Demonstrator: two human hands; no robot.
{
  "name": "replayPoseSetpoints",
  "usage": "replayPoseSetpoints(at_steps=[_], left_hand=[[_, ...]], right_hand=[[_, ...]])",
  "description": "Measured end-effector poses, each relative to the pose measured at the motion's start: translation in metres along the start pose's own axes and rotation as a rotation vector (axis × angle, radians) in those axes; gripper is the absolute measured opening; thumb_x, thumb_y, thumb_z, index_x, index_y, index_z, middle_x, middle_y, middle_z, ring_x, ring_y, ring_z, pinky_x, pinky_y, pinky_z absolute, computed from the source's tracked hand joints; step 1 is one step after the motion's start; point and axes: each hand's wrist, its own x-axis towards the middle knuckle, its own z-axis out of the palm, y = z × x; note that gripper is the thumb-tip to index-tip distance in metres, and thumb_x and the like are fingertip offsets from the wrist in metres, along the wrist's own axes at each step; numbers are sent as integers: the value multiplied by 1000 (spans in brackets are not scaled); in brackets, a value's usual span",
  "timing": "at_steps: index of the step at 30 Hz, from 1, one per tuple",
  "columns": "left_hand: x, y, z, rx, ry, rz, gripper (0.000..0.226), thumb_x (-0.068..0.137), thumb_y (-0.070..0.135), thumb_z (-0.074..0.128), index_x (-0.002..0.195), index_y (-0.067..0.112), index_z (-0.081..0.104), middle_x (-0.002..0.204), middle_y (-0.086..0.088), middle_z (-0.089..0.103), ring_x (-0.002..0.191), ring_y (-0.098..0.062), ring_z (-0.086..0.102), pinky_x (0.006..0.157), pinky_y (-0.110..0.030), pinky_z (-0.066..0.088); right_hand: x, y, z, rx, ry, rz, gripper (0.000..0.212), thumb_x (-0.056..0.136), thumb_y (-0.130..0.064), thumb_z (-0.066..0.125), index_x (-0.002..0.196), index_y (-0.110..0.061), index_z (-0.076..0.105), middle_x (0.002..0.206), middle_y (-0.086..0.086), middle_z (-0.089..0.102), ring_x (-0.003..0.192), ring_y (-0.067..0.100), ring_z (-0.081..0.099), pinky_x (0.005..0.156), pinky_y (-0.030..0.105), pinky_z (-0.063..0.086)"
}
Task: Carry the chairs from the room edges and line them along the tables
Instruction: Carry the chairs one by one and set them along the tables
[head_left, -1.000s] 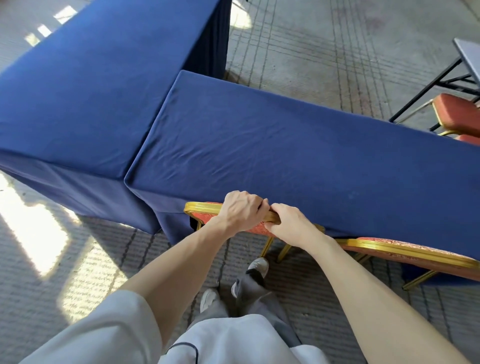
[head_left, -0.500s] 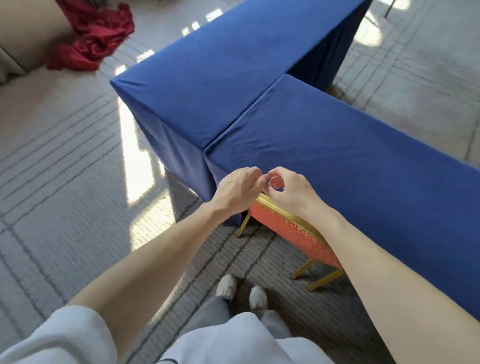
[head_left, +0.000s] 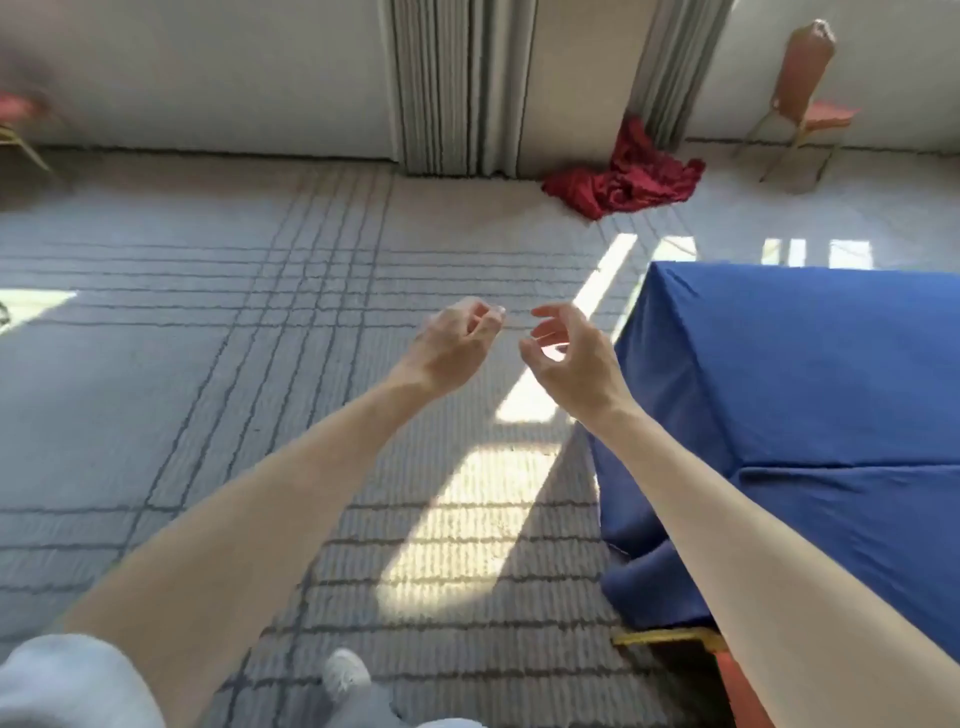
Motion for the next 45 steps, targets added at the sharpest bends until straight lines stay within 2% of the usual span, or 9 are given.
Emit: replayPoseSetpoints(at_steps=[6,11,18,21,25,32,38,41,45], left_hand=[[-9,-146,-197,16,294,-151,32,99,52,45,116,30,61,104,13,61,94,-8,57,79,-27,39],[-26,-246,-348,14,495,-332,38,98,51,48,121,25,62,104,10,62,102,-12,58,85,-28,43],[5,-355,-472,-123,796,-469,37,96,45,53,118,18,64,115,0,67,107,-16,60,84,-27,42],[50,-399,-514,-125,788,-494,35,97,43,52,120,19,62,114,2,64,103,-14,57,79,-26,38],[131,-461,-576,-124,752,-513,38,96,46,52,123,20,59,118,3,62,106,-15,56,85,-31,42],[242,-556,-699,-125,822,-556,37,94,47,54,121,22,59,117,4,61,102,-12,57,82,-30,43],[277,-658,-799,-88,929,-626,37,92,49,56,119,25,60,116,7,63,102,-12,59,83,-32,46],[300,-732,-847,-132,959,-648,37,92,48,58,119,24,60,113,8,61,101,-11,58,78,-29,42],[335,-833,-919,-163,989,-638,37,88,51,58,115,25,60,111,5,64,102,-12,60,83,-31,45]], right_hand=[[109,-144,164,37,-139,-188,37,92,-35,65,125,-20,56,104,-8,65,94,6,63,91,38,54],[177,-249,281,93,-268,-282,39,90,-36,66,125,-21,56,104,-5,66,96,10,64,92,39,53],[274,-345,420,130,-402,-407,41,90,-35,68,126,-22,55,109,-5,65,99,10,62,91,33,52],[332,-372,478,141,-427,-444,42,89,-35,69,126,-22,55,110,-5,65,99,10,62,89,29,51],[434,-409,553,151,-476,-477,42,89,-35,70,126,-22,56,110,-5,64,98,10,63,87,28,51],[606,-507,670,134,-542,-537,40,88,-34,70,124,-22,58,109,-5,65,97,10,63,84,24,49],[689,-592,794,135,-597,-613,40,87,-35,71,123,-24,58,106,-6,65,96,10,62,83,24,47],[726,-627,873,102,-630,-634,40,87,-36,70,123,-25,57,107,-6,64,97,10,62,84,25,46],[777,-675,973,56,-648,-644,39,85,-37,69,121,-29,56,108,-8,63,99,9,61,86,28,47]])
